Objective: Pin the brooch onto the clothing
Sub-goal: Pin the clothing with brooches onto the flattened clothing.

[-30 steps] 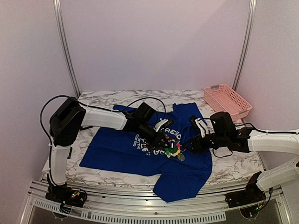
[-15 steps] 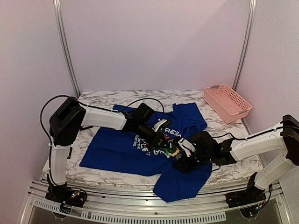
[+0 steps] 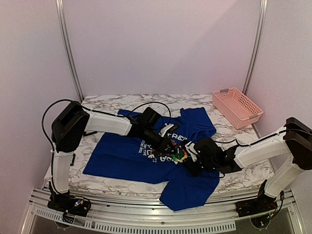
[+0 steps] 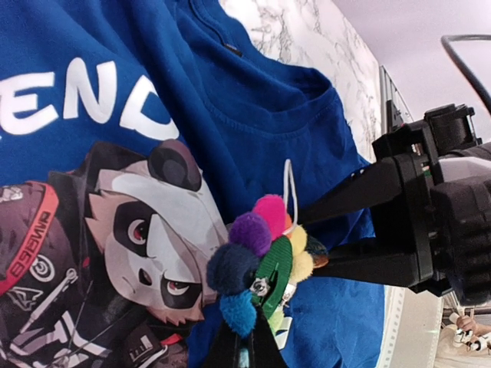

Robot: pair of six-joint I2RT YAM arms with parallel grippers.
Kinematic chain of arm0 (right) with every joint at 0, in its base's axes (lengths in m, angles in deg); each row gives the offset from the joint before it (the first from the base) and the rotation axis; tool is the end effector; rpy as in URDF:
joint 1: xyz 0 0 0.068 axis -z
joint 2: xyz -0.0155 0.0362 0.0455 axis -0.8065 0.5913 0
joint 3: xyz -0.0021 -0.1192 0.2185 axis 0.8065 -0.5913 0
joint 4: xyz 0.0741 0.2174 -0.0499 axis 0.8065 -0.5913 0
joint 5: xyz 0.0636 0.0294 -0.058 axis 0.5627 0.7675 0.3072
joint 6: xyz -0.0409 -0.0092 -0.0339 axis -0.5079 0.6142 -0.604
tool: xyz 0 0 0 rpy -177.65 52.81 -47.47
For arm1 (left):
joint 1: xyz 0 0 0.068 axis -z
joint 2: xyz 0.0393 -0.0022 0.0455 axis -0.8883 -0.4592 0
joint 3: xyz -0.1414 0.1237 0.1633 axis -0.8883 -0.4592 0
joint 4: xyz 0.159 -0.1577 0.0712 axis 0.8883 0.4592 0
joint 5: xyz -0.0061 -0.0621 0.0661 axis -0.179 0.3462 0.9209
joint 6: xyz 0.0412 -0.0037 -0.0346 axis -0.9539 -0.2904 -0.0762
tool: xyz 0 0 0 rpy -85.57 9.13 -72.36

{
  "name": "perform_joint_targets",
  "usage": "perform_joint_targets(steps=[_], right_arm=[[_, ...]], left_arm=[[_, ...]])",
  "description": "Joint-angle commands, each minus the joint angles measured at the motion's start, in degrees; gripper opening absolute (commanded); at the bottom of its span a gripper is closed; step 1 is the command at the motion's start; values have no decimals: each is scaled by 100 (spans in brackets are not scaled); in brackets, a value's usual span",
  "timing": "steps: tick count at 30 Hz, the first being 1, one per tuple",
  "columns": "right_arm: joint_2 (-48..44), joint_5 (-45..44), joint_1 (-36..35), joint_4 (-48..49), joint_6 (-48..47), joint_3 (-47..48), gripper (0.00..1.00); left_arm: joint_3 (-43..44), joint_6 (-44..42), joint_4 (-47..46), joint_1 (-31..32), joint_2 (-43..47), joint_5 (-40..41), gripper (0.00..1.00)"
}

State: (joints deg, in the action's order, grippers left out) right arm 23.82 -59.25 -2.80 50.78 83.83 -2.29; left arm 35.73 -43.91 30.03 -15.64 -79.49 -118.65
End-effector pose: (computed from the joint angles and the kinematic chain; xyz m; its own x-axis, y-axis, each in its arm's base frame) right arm 0.1521 0.2206 0.1310 -0.5880 -0.4343 -0.6824 -0.6404 0.7653 0.0647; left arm 0.2667 -0.3197 0.1406 -0.7202 0.4933 -0.4878 0.6796 0.3602 -0.6390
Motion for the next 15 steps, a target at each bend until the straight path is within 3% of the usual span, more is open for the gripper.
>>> perform_joint_targets(steps=[1,6,15], right_arm=[[237,37,-25,16,49,34,21],[295,261,-23,-107,107,144,10],[-29,651,-13,-99,15,307,0]], left_arm=[[26,129,78,-53,-227,61,0],[15,194,56,-53,-225,195,0],[40,81,282,-20,-172,56,0]])
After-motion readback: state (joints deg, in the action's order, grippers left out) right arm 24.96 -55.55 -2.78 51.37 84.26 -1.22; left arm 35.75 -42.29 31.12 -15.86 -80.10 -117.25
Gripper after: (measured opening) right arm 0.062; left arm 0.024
